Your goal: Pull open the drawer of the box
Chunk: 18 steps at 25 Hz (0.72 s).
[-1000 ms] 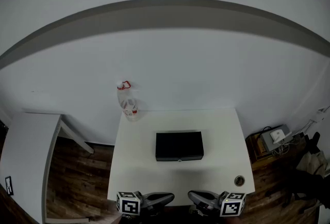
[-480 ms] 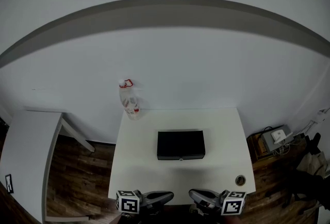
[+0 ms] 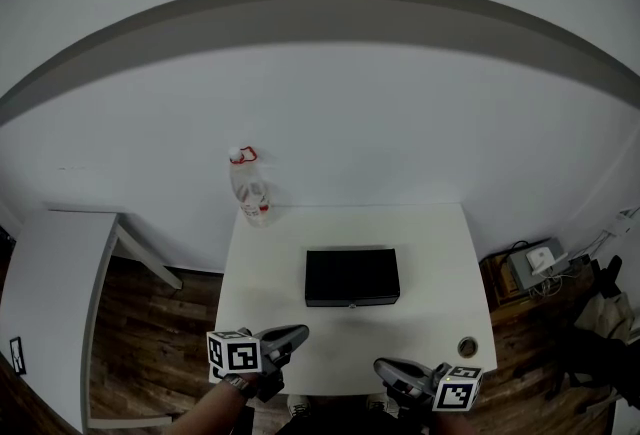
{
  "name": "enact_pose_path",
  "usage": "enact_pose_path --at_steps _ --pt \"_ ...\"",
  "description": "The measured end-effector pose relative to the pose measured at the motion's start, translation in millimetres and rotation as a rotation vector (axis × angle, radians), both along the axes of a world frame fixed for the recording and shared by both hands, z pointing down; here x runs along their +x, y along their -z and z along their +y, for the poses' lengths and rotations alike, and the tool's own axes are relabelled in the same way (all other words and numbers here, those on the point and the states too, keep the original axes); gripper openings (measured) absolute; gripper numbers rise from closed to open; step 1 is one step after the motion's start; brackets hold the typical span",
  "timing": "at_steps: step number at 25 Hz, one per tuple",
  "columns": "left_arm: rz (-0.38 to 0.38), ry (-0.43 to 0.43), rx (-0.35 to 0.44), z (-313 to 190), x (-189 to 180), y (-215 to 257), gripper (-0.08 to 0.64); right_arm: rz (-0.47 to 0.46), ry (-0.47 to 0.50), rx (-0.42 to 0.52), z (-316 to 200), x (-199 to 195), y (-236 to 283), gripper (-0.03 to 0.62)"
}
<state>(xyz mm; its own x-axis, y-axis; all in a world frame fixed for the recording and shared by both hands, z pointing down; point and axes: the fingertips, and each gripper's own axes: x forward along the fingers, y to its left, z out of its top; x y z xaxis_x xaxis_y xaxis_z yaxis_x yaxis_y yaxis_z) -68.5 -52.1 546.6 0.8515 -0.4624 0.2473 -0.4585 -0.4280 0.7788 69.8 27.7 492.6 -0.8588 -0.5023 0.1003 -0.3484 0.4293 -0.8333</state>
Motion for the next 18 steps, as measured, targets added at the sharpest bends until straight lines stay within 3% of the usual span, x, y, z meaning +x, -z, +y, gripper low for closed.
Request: enact_pose_path --at_steps 3,5,11,18 --pt "-0.093 0.045 -0.005 -38.1 -14.8 -13.1 0.005 0.008 -0.014 -0.008 -5.3 2.4 -2.1 0.006" --pt "-0.157 0.049 -0.003 -59.6 -18.3 -21.3 0.052 0.014 -0.025 -0.019 -9.5 3.9 -5.4 0.017" --pt "-0.303 0.059 -0.036 -106.7 -21.5 -49.7 0.059 0.027 -0.06 -0.056 -16.6 10.5 -16.4 0.02" --pt "-0.382 0.052 -0.093 -148.9 -16.4 -76.1 0.103 0.041 -0.072 -0.091 -22.5 7.9 -29.0 0.026"
